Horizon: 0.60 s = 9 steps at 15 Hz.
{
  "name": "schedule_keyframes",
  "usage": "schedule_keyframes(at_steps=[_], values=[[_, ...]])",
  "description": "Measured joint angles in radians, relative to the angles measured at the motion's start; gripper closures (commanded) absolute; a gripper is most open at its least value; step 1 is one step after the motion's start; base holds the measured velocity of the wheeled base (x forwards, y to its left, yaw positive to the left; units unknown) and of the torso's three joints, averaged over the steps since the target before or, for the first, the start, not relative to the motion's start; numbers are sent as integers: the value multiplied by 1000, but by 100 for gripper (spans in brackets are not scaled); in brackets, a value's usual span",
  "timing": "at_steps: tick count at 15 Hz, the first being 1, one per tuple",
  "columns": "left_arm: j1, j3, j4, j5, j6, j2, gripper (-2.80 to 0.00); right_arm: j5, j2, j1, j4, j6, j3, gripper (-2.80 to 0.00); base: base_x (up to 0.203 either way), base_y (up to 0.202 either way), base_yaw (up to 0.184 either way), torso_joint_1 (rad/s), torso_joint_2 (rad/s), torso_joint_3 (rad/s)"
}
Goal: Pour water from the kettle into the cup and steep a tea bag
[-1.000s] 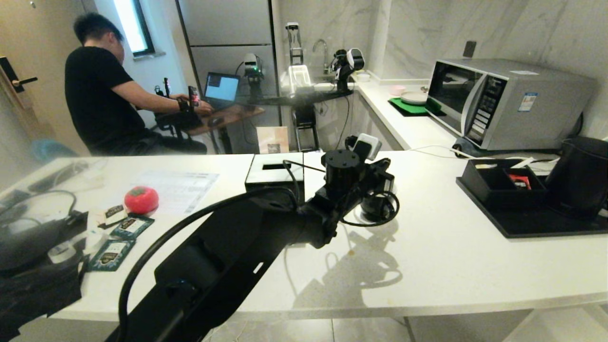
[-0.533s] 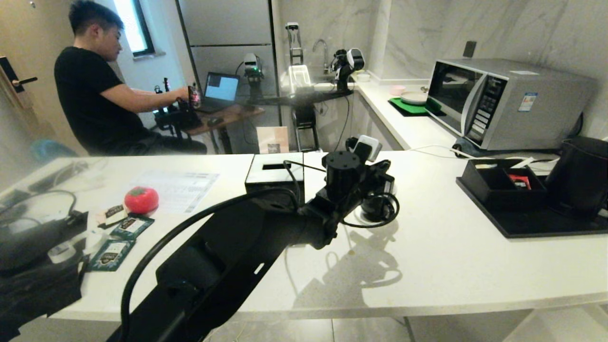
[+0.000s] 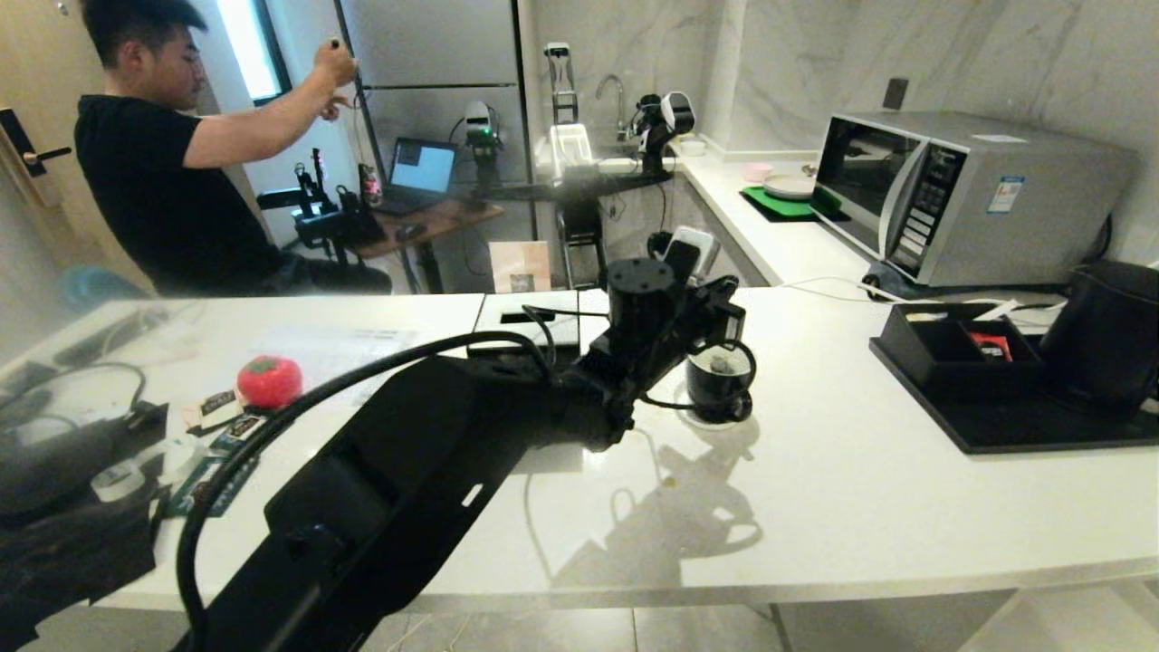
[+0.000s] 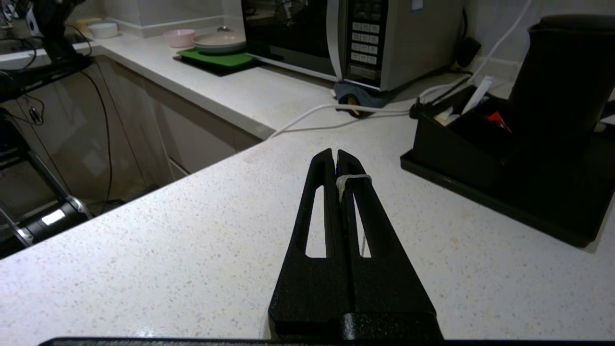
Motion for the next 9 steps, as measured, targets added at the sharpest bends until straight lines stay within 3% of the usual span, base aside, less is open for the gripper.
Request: schedule_keyframes(at_steps=[9], values=[[5,0,19,0,2,-35,0,0,0,0,0,0,0,0,0,0,0,0,0,0]])
